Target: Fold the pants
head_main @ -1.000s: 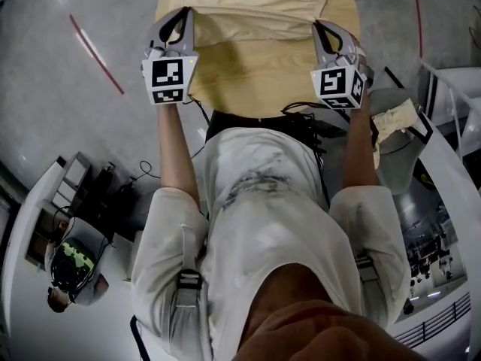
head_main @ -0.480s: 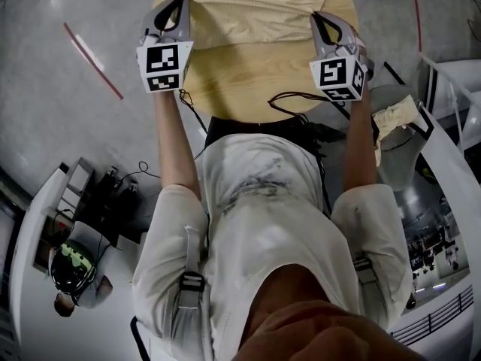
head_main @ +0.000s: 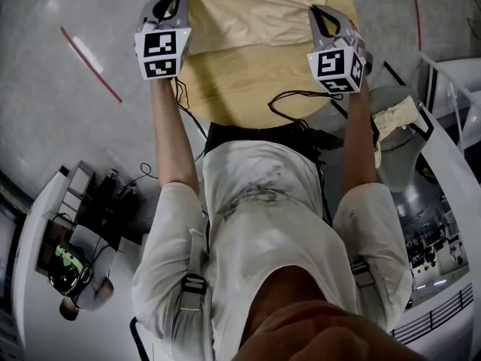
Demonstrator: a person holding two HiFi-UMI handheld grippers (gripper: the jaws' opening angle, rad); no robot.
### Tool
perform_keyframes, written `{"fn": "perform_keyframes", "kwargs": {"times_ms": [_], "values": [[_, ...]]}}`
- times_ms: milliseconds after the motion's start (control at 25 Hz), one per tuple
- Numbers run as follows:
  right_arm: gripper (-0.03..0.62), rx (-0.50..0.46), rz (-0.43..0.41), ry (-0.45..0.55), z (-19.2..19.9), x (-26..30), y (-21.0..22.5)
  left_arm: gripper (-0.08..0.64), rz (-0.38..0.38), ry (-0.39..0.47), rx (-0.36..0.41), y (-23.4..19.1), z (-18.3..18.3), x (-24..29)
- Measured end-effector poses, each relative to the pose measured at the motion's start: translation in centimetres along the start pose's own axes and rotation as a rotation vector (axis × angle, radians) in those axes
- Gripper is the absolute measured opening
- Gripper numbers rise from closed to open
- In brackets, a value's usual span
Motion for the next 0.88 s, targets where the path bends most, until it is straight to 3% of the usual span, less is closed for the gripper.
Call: {"fn": "perform_keyframes", "kwargs": {"times_ms": [400, 640, 880], "values": [[0.017, 0.059, 0.026, -0.036, 0.5, 2.5, 0.8, 0.018, 0.011, -0.015, 0.006, -0.7, -0.2, 3.6], [0.017, 0.026, 0.054, -0.072, 0.4, 4.0, 1.2, 0.018, -0.007, -0.043, 0.051, -1.1, -0.1, 5.6], [0.018, -0.007, 0.083, -0.099, -0.4, 4.9, 0.8, 0.020, -0.013, -0.046, 0.031, -2.0, 0.6, 6.3]]}}
Point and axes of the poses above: the fingertips, and each gripper's own axes: x forward along the fingers, y to its right, z out of its underside, the point moved 5 cm from there along -x, backward along the fingers, and after that the axes turned 8 degrees about -y, right-handed, at the moved point
